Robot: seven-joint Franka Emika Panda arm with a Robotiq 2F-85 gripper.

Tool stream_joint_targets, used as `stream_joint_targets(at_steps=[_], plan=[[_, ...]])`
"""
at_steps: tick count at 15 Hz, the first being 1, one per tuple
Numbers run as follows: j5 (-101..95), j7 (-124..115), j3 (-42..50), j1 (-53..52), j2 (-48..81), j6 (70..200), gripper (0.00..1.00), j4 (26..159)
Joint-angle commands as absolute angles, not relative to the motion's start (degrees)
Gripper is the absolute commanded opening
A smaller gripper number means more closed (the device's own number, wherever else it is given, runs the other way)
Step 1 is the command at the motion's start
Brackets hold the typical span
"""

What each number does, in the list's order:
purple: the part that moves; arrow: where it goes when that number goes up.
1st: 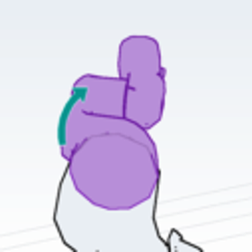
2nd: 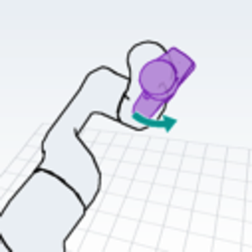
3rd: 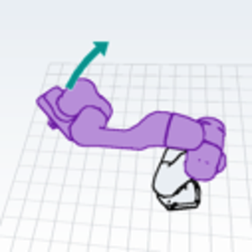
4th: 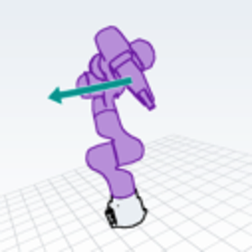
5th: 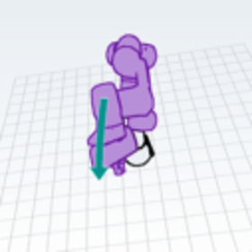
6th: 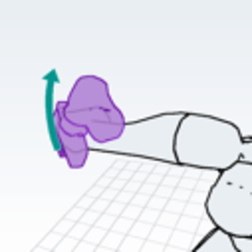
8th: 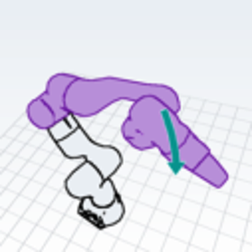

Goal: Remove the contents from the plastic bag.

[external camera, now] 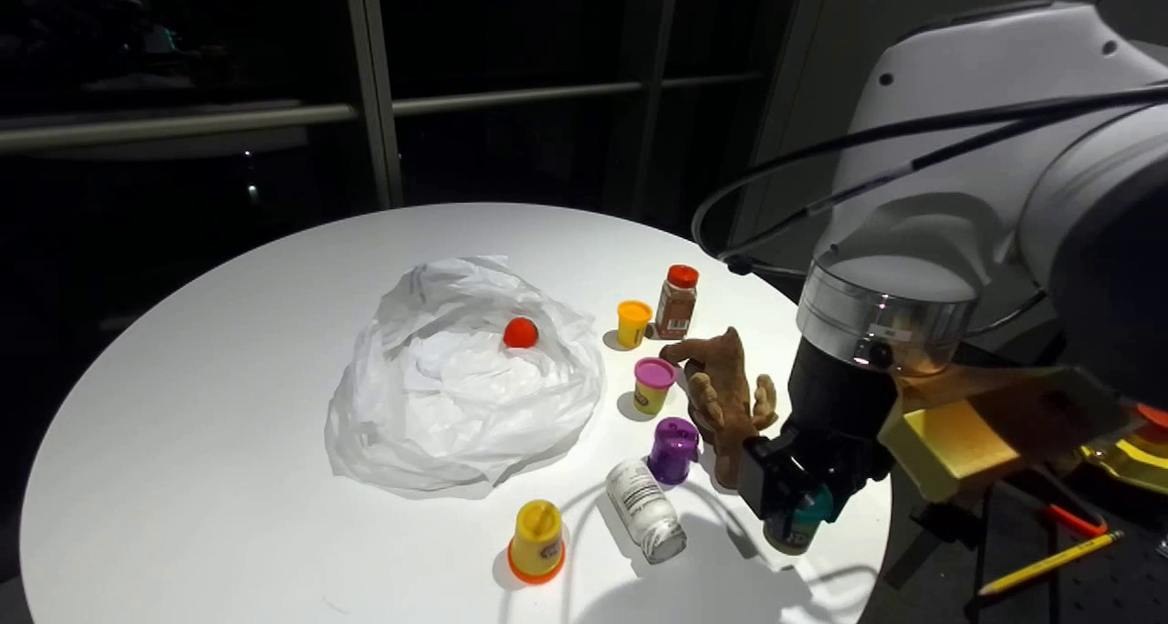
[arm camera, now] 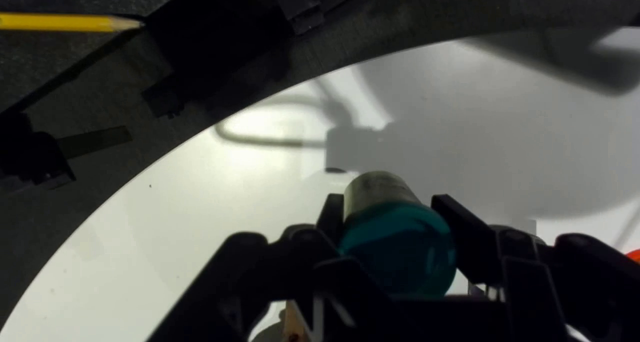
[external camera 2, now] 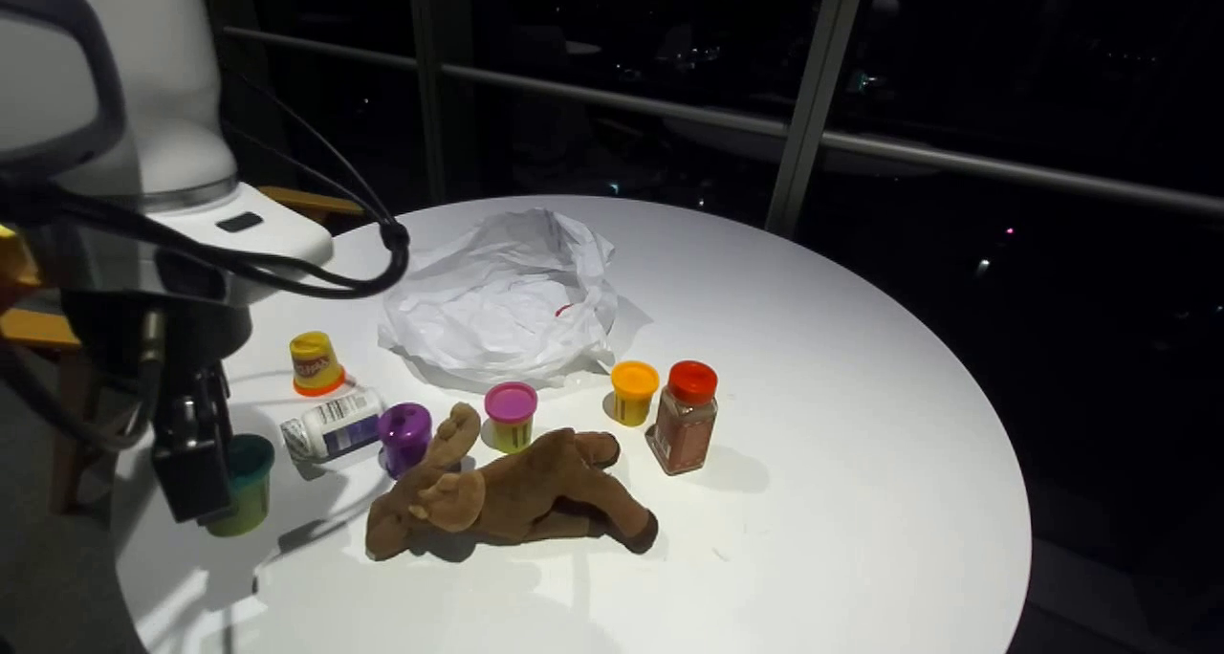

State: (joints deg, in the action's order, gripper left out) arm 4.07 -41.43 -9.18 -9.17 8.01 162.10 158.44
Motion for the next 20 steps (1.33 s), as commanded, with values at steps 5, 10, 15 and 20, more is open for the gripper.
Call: stream_joint_targets(at_steps=[5, 10, 15, 20], plan=[[18.7, -26.1, -8.9, -5.4, 14.6, 162.0, 0.25, 152.7], [15.2, -29.0, -5.6, -9.2, 18.3, 163.6, 0.25, 150.3], [13.0, -29.9, -3.3, -12.8, 21.5, 164.7, 0.25, 148.1], [5.1, -33.6, 4.4, -20.4, 20.7, 165.6, 0.82, 148.7]])
